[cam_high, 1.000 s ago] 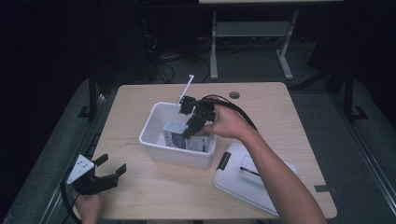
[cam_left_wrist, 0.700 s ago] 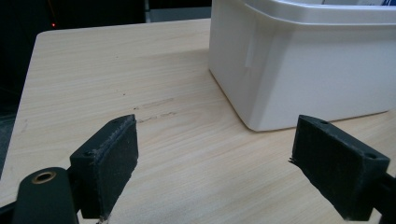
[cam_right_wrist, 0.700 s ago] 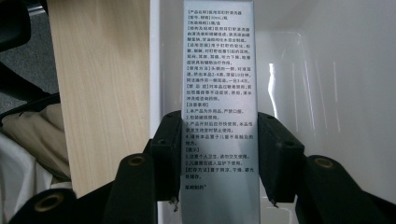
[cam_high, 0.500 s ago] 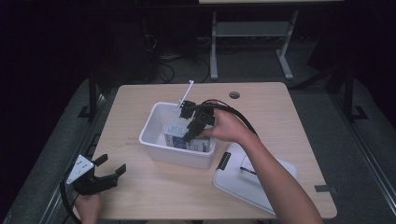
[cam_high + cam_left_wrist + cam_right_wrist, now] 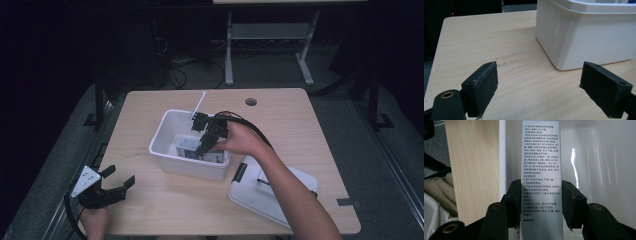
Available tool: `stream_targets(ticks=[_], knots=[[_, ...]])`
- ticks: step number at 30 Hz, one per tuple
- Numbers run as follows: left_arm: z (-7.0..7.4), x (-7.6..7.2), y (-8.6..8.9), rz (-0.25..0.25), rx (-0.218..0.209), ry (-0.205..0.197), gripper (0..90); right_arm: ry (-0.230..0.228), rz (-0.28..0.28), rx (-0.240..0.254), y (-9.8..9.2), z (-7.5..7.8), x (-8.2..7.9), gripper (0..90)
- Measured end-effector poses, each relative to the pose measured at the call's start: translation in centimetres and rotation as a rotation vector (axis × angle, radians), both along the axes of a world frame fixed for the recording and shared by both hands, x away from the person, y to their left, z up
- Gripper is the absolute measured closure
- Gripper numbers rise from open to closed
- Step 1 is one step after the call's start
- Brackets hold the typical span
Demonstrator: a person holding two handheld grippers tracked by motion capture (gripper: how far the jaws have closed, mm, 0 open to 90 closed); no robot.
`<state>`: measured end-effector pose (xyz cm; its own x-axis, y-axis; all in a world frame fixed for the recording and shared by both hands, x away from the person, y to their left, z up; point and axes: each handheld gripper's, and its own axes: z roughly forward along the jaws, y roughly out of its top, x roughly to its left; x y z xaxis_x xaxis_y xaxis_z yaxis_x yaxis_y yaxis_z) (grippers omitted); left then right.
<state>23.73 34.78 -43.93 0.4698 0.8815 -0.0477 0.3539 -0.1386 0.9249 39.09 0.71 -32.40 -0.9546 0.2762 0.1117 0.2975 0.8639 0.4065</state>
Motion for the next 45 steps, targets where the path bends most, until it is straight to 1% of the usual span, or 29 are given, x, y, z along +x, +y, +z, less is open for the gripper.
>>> stream_targets(ticks=[5, 8, 9, 10, 16, 22, 26, 29, 31, 39, 43, 44, 45], knots=[[0.0, 0.0, 0.0, 0.000, 0.004, 0.001, 13.6, 0.000, -0.004, -0.008, -0.1, -0.7, 0.1, 55.0], [0.0, 0.0, 0.0, 0.000, 0.000, 0.000, 13.6, 0.018, -0.013, -0.001, -0.3, -1.5, 0.4, 55.0], [0.0, 0.0, 0.0, 0.001, 0.000, 0.000, 13.6, 0.018, -0.013, -0.001, -0.3, -1.5, 0.4, 55.0], [0.0, 0.0, -0.1, 0.000, -0.003, 0.001, 13.6, 0.019, -0.015, -0.006, -0.4, -1.9, 0.5, 55.0], [0.0, 0.0, -0.1, -0.002, 0.002, 0.001, 13.6, 0.031, -0.016, -0.001, -0.3, -2.5, 0.6, 54.9], [0.0, 0.0, 0.0, 0.001, -0.001, -0.001, 13.6, 0.027, -0.007, -0.023, 0.3, -3.1, 0.7, 54.7], [0.0, 0.0, 0.0, -0.001, 0.001, 0.001, 13.6, 0.029, 0.008, -0.049, 0.7, -3.6, 0.6, 54.1], [0.0, 0.0, 0.0, -0.001, 0.001, 0.000, 13.6, 0.030, 0.008, -0.054, 0.7, -3.7, 0.6, 53.9], [0.0, 0.0, -0.1, -0.001, 0.001, 0.001, 13.6, 0.036, 0.007, -0.043, 0.7, -3.7, 0.6, 53.9], [0.0, 0.0, -0.1, -0.002, 0.001, 0.000, 13.6, 0.042, 0.007, -0.040, 0.7, -3.5, 0.5, 53.9], [0.0, 0.0, -0.1, -0.004, 0.002, 0.001, 13.7, 0.041, 0.008, -0.028, 0.4, -3.2, 0.4, 54.3], [0.0, 0.0, -0.1, -0.003, 0.002, 0.000, 13.6, 0.043, 0.004, -0.009, 0.2, -3.0, 0.4, 54.7], [0.0, 0.0, -0.1, -0.003, 0.002, 0.000, 13.6, 0.044, -0.001, -0.005, 0.1, -2.8, 0.3, 54.7]])
